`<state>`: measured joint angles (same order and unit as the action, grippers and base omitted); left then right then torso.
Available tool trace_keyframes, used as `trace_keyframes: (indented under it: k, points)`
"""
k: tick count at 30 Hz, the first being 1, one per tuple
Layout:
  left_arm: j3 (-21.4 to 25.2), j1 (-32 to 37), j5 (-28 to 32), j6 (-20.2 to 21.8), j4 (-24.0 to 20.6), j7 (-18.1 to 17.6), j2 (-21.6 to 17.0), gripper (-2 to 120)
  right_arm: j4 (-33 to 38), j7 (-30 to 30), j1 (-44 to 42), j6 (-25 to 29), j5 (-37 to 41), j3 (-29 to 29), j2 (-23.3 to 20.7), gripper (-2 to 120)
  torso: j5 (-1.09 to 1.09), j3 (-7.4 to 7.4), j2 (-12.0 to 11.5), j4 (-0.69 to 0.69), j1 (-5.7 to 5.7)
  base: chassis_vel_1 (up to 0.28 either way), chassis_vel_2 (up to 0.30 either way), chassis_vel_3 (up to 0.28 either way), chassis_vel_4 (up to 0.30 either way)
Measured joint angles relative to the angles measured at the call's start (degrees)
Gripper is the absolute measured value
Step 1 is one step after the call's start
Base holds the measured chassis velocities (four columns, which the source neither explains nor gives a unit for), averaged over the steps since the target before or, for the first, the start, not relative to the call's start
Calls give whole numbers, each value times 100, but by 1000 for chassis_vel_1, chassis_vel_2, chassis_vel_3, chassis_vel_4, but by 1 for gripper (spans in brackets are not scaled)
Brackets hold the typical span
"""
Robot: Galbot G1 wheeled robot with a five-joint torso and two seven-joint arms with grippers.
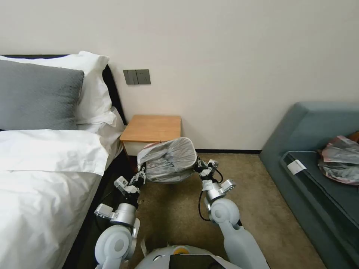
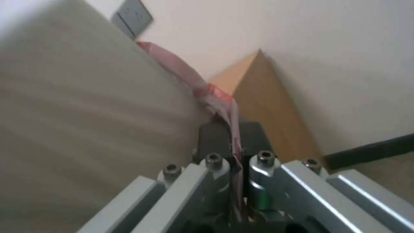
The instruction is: Pick up the garbage bag from the table and place it over the trash can.
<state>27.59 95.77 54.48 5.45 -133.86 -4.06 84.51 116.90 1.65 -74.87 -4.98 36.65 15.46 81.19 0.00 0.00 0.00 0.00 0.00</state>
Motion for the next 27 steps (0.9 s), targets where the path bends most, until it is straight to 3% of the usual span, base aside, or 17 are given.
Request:
trace_keyframes:
  k: [9,18,27]
  points:
    - [-126,51,27,2,-31,1,31,11,-254,53,21,28,-919,-1,-95,0,0,0,0,0,0,0,0,0,0]
    - [-321,76,39,-5,-68,1,103,11,-685,26,69,378,-2656,22,-213,0,0,0,0,0,0,0,0,0,0]
    - [-334,73,68,-9,-101,1,134,12,-988,0,100,563,-3336,14,-204,0,0,0,0,0,0,0,0,0,0]
